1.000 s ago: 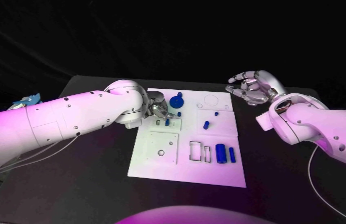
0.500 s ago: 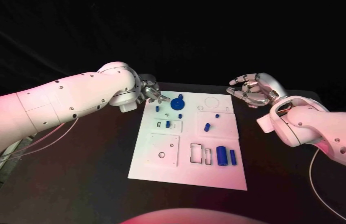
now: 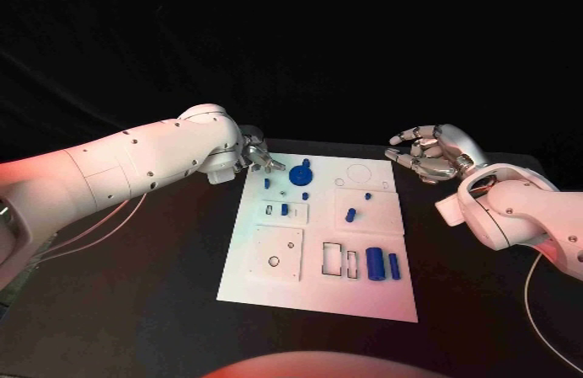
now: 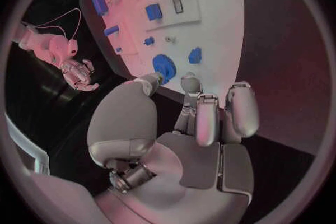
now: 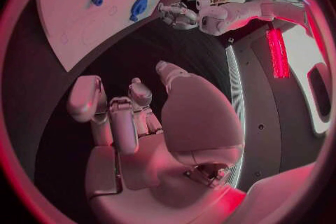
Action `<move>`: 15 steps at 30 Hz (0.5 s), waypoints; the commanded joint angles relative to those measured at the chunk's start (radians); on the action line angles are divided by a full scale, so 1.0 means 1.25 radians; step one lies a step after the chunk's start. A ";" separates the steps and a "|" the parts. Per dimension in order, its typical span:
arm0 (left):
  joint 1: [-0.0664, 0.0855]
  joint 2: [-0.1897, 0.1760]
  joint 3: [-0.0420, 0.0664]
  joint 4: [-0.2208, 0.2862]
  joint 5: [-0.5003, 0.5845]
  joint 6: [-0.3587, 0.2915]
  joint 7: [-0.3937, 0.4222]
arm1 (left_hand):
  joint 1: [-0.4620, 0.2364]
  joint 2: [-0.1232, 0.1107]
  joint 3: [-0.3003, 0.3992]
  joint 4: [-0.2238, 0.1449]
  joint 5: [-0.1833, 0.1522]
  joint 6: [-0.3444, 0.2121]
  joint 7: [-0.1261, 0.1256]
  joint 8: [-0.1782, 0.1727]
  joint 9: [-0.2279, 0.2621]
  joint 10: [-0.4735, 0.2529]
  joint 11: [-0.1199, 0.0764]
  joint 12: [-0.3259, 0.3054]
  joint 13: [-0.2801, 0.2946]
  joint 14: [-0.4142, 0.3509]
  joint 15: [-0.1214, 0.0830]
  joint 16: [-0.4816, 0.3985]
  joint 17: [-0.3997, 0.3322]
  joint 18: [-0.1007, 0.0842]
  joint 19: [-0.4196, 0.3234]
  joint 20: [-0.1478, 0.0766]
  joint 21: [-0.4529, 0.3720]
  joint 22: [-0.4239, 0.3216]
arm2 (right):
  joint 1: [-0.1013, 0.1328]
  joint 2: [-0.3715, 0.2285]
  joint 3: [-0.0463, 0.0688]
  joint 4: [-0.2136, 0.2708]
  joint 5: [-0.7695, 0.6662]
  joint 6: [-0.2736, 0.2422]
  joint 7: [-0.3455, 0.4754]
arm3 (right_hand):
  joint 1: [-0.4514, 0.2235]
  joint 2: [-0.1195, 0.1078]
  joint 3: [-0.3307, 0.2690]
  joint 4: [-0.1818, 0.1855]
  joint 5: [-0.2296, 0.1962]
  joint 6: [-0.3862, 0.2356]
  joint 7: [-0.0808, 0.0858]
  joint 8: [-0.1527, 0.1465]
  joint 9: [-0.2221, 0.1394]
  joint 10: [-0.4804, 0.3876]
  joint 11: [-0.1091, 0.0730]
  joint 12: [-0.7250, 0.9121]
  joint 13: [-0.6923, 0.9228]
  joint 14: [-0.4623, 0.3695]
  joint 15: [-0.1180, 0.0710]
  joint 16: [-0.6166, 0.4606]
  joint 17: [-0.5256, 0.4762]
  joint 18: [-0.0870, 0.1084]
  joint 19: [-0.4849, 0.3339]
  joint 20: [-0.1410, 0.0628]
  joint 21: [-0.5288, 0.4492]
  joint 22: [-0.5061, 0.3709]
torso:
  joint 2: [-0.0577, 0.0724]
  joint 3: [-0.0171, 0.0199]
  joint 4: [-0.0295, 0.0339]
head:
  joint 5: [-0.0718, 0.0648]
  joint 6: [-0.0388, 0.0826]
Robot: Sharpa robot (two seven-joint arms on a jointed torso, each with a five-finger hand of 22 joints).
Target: Assemble the parts on the task board
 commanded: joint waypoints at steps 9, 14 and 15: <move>0.001 0.015 -0.007 -0.039 -0.029 0.053 0.001 | 0.003 -0.003 -0.008 0.000 -0.001 0.008 0.003 -0.002 -0.002 -0.011 0.000 -0.011 -0.009 0.051 0.004 -0.007 0.097 0.008 -0.005 0.004 -0.007 -0.007 | -0.001 0.001 0.000 -0.001 -0.001 0.001 0.006 | -0.008 -0.002 0.001 0.006 0.004 0.001 0.001 0.003 -0.001 -0.001 -0.002 0.001 0.000 0.041 -0.004 -0.005 0.053 0.008 -0.004 -0.001 -0.003 -0.001 | -0.001 0.0016 0.0002 | -0.001 -0.005; 0.001 0.014 -0.007 -0.041 -0.029 0.061 -0.002 | 0.003 -0.002 -0.009 0.000 -0.001 0.008 0.002 -0.002 -0.002 -0.011 0.000 -0.012 -0.010 0.052 0.005 -0.007 0.098 0.009 -0.005 0.004 -0.007 -0.007 | -0.001 0.001 0.000 -0.002 -0.001 0.002 0.006 | -0.008 -0.002 0.000 0.007 0.005 0.001 0.001 0.004 -0.001 -0.001 -0.002 0.001 0.001 0.042 -0.004 -0.005 0.053 0.008 -0.004 -0.001 -0.003 0.000 | 0.001 0.0013 -0.0015 | 0.000 -0.006; 0.001 0.014 -0.007 -0.042 -0.028 0.065 -0.003 | 0.003 -0.002 -0.009 0.000 -0.001 0.008 0.002 -0.002 -0.002 -0.011 0.000 -0.012 -0.010 0.052 0.005 -0.007 0.098 0.009 -0.005 0.004 -0.007 -0.007 | -0.002 0.001 0.000 -0.003 -0.001 0.002 0.006 | -0.008 -0.002 0.000 0.007 0.005 0.001 0.001 0.004 -0.001 -0.001 -0.002 0.001 0.001 0.042 -0.004 -0.005 0.053 0.008 -0.004 -0.001 -0.003 0.000 | 0.000 0.0013 -0.0014 | -0.001 -0.007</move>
